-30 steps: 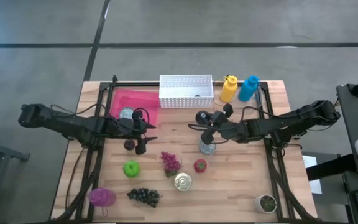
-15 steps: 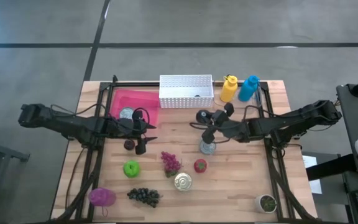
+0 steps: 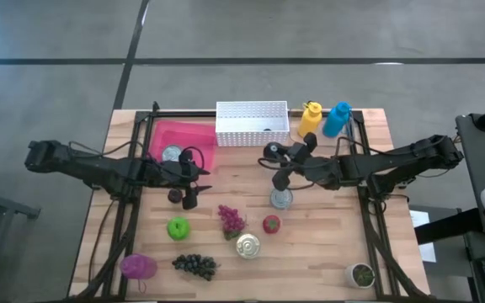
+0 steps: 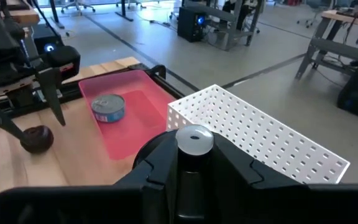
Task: Pick & Place Food Item
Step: Put the transparent water bottle into the transparent bin, then put the blue tuna can into the pink bin
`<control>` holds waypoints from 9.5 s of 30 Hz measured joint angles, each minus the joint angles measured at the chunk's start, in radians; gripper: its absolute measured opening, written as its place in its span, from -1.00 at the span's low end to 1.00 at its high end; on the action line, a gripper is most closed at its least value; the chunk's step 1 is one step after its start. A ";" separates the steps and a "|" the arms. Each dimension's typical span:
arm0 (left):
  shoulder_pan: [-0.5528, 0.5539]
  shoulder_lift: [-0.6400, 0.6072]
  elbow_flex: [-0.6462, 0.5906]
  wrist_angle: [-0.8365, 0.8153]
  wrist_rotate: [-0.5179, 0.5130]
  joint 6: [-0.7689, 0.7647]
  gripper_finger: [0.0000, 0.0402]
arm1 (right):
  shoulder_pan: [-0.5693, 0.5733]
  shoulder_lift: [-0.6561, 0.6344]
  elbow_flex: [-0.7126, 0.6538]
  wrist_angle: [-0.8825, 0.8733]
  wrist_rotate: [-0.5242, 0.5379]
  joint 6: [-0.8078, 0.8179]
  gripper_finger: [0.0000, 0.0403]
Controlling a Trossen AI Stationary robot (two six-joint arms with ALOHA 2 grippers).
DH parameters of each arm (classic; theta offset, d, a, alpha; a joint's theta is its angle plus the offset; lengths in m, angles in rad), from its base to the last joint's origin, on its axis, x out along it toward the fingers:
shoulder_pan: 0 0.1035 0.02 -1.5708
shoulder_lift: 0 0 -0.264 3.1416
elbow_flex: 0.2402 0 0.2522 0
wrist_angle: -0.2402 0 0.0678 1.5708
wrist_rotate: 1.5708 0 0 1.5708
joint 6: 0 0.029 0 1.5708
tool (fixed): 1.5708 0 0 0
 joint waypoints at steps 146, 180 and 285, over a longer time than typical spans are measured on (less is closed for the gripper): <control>-0.019 0.000 -0.014 -0.009 0.000 -0.058 0.12 | -0.124 -0.397 -0.173 -0.700 0.668 0.579 -0.64; -0.019 0.000 -0.014 -0.008 0.000 -0.065 0.11 | -0.125 -0.396 -0.321 -0.700 0.619 0.721 -0.63; -0.019 0.000 -0.014 -0.009 0.000 -0.065 0.12 | -0.123 -0.454 -0.063 -0.767 0.263 0.493 -0.95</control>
